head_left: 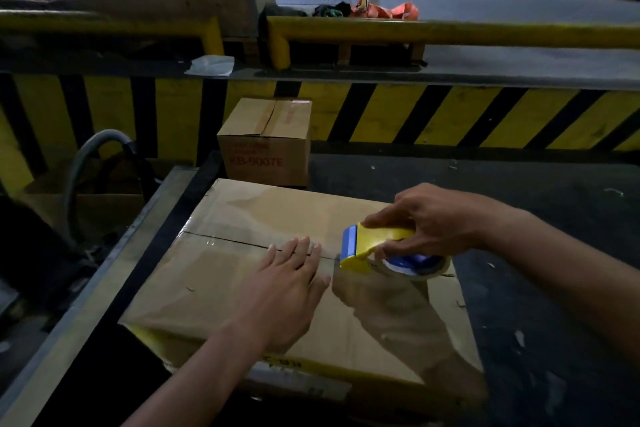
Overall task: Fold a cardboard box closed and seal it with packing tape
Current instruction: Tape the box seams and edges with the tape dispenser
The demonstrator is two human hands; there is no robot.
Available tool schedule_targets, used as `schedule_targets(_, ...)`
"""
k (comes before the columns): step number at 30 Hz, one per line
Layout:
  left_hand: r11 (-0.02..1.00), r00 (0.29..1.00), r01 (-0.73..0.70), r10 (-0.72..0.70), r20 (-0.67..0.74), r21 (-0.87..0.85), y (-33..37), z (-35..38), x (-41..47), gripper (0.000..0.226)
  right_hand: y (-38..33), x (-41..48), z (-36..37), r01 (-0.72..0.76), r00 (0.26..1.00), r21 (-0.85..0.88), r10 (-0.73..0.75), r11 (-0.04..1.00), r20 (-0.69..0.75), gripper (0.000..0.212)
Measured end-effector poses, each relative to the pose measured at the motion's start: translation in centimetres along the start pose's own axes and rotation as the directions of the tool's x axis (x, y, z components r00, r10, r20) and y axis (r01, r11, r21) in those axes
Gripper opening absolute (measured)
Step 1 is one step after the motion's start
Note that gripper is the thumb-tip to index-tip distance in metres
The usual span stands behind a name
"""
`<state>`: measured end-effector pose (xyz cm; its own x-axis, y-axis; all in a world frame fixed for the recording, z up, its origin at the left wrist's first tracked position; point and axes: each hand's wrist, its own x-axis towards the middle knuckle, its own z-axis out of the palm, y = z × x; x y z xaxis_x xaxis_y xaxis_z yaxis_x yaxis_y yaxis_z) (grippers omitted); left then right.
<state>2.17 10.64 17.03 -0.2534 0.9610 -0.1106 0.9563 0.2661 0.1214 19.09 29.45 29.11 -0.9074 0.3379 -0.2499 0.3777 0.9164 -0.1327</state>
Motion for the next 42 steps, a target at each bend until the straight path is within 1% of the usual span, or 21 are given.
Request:
schedule_targets(6, 1.000, 1.000, 0.007, -0.008, -0.024, -0.020, 0.1, 0.5, 0.3, 0.064, 2.4, -2.0, 0.5, -0.033, 0.999, -0.014, 0.033, 0.999, 0.017, 0.067)
schedule_targets(11, 0.998, 0.998, 0.056, -0.056, 0.021, 0.011, 1.6, -0.2, 0.2, 0.062, 2.7, -1.5, 2.0, -0.017, 1.000, 0.000, 0.017, 1.000, 0.010, 0.061)
schedule_targets(12, 0.998, 0.998, 0.051, -0.051, 0.023, 0.025, 2.1, -0.4, 0.4, 0.061, 2.8, -1.4, 2.1, -0.016, 1.000, 0.005, 0.016, 1.000, 0.006, 0.061)
schedule_targets(14, 0.999, 1.000, -0.008, 0.007, 0.029, 0.048, 3.3, -0.6, 0.9, 0.059, 3.2, -1.3, 2.4, -0.011, 1.000, 0.030, 0.011, 0.999, -0.008, 0.062)
schedule_targets(16, 0.998, 0.997, -0.054, 0.052, 0.058, 0.028, 4.4, -0.5, 1.2, 0.061, 3.4, -1.4, 2.7, -0.006, 1.000, 0.048, 0.007, 0.999, -0.016, 0.067)
schedule_targets(18, 0.998, 0.996, -0.068, 0.067, 0.065, 0.010, 4.9, -0.3, 1.1, 0.072, 3.4, -1.6, 2.7, -0.002, 1.000, 0.042, 0.003, 0.999, -0.016, 0.071)
schedule_targets(20, 0.997, 0.995, -0.076, 0.075, 0.063, 0.013, 4.6, -0.1, 0.9, 0.080, 3.5, -1.7, 2.3, -0.003, 1.000, 0.037, 0.004, 0.999, -0.022, 0.067)
schedule_targets(22, 0.997, 0.996, -0.076, 0.075, 0.053, 0.015, 4.2, 0.0, 0.8, 0.079, 3.6, -1.8, 1.8, 0.003, 1.000, 0.022, -0.003, 1.000, -0.021, 0.063)
schedule_targets(25, 0.997, 0.996, -0.071, 0.070, 0.055, 0.026, 4.0, 0.0, 1.1, 0.074, 4.0, -2.1, 1.3, 0.007, 1.000, -0.009, -0.007, 1.000, -0.026, 0.066)
schedule_targets(27, 0.998, 0.996, -0.062, 0.060, 0.065, 0.025, 4.1, 0.0, 1.2, 0.067, 4.8, -2.8, 1.1, -0.029, 0.999, -0.016, 0.029, 0.999, -0.024, 0.066)
schedule_targets(29, 0.997, 0.996, -0.062, 0.060, 0.071, 0.037, 4.1, 0.0, 1.2, 0.066, 5.8, -3.9, 1.0, -0.063, 0.998, -0.018, 0.063, 0.998, -0.016, 0.063)
schedule_targets(35, 0.995, 0.994, -0.046, 0.036, 0.106, 0.085, 5.2, -0.9, 1.4, 0.063, 5.8, -4.2, 2.3, -0.065, 0.998, -0.034, 0.066, 0.997, 0.007, 0.062)
schedule_targets(36, 0.994, 0.994, -0.057, 0.048, 0.100, 0.092, 5.5, -1.0, 1.6, 0.062, 5.8, -4.1, 2.3, -0.069, 0.998, -0.038, 0.069, 0.997, 0.006, 0.062)
schedule_targets(39, 0.984, 0.986, -0.152, 0.145, 0.084, 0.091, 6.8, -0.7, 2.3, 0.059, 5.9, -4.0, 2.3, -0.073, 0.997, -0.042, 0.074, 0.996, 0.005, 0.062)
schedule_targets(42, 0.989, 0.986, -0.149, 0.146, 0.082, 0.024, 7.4, 0.2, 2.4, 0.063, 5.9, -4.2, 2.3, -0.069, 0.997, -0.039, 0.070, 0.997, 0.020, 0.062)
